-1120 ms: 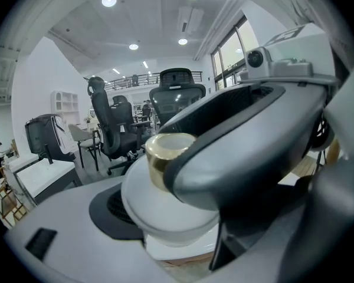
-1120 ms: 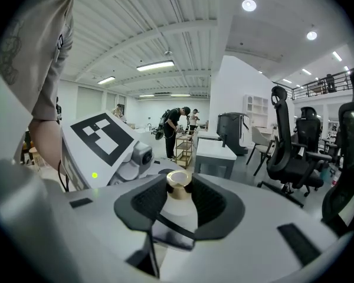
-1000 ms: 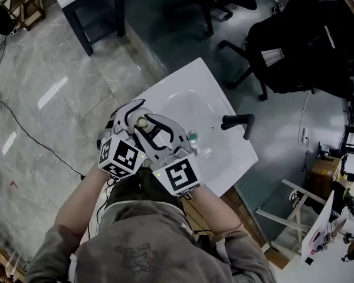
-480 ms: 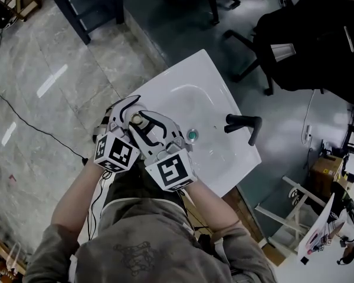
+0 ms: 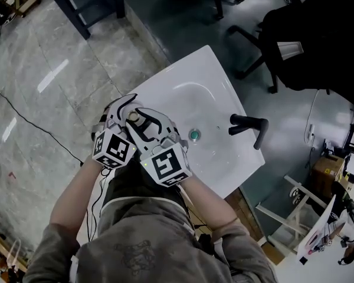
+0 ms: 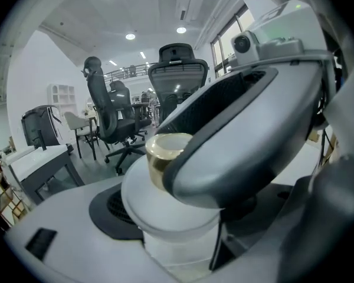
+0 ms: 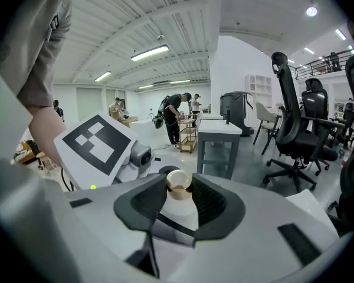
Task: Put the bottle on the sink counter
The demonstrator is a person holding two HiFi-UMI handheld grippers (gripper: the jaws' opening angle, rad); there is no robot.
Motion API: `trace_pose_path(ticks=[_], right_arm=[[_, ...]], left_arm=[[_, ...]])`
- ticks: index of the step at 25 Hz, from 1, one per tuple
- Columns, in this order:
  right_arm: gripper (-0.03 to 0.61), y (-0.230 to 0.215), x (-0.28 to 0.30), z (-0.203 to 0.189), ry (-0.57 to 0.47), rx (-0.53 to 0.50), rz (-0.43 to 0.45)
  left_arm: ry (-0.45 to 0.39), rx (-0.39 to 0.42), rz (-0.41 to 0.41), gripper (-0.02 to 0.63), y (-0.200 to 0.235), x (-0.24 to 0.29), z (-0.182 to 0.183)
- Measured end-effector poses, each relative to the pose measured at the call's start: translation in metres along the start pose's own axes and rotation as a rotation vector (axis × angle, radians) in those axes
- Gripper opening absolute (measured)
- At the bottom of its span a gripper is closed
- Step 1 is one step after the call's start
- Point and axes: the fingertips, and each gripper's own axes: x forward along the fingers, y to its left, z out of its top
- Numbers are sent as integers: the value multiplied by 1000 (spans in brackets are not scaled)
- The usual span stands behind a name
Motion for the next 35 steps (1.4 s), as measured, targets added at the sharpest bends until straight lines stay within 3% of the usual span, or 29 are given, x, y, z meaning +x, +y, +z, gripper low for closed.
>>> trace_pose_path(ticks=[16,25,35], right_arm=[[137,-3,21,-26,45,28,20],[135,-8,25,-25,54,5,-14],[134,-8,26,-25,52,-2,1]], left_arm=[[48,15,-23,327,0,17,-30],[46,-19,-61,325,0,22,-31],[6,-65,-26,325,4,18,-32]])
